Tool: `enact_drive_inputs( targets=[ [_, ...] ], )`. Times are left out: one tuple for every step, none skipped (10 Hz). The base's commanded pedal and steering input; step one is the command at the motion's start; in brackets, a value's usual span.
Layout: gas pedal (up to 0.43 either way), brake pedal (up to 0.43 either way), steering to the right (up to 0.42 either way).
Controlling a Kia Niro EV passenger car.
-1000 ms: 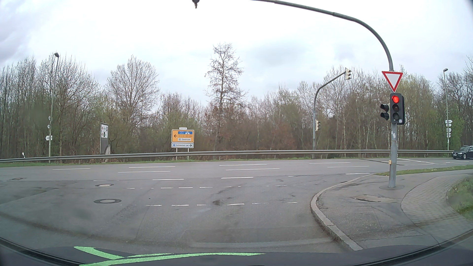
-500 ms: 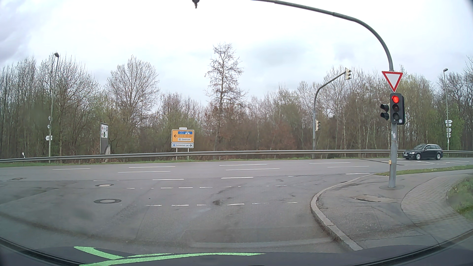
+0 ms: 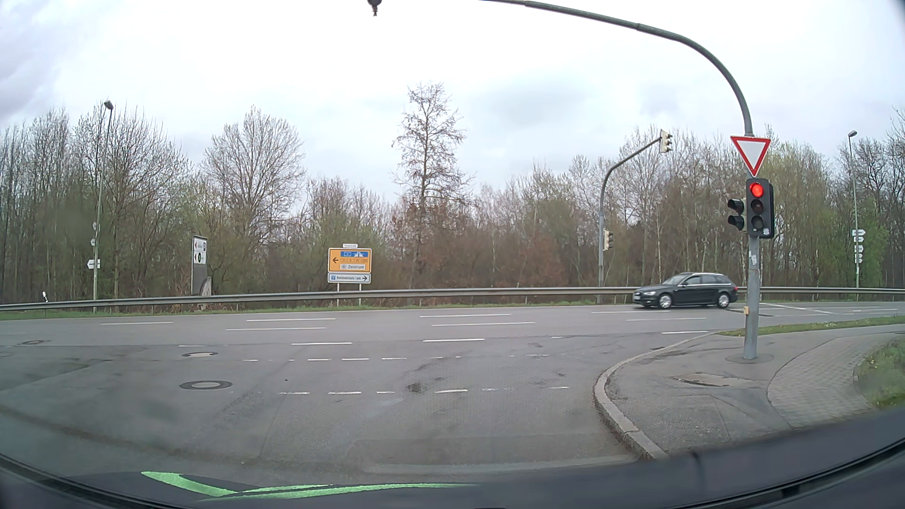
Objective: Follow the waypoints while adhering to traffic rules and regulations
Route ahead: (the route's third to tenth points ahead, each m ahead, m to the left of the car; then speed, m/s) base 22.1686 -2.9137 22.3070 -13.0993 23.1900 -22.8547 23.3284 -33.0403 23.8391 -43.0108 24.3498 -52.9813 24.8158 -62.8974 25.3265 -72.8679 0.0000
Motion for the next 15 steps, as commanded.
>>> enact_drive_inputs(
  targets=[
    [0.0, 0.28, -0.004],
    [0.0, 0.28, -0.004],
    [0.0, 0.28, -0.004],
    [0.0, 0.28, -0.004],
    [0.0, 0.28, -0.004],
    [0.0, 0.28, -0.004],
    [0.0, 0.274, -0.004],
    [0.0, 0.28, -0.004],
    [0.0, 0.28, -0.004],
    [0.0, 0.28, -0.004],
    [0.0, 0.28, -0.004],
    [0.0, 0.28, -0.004],
    [0.0, 0.28, -0.004],
    [0.0, 0.28, -0.004],
    [0.0, 0.28, -0.004]
  ],
)
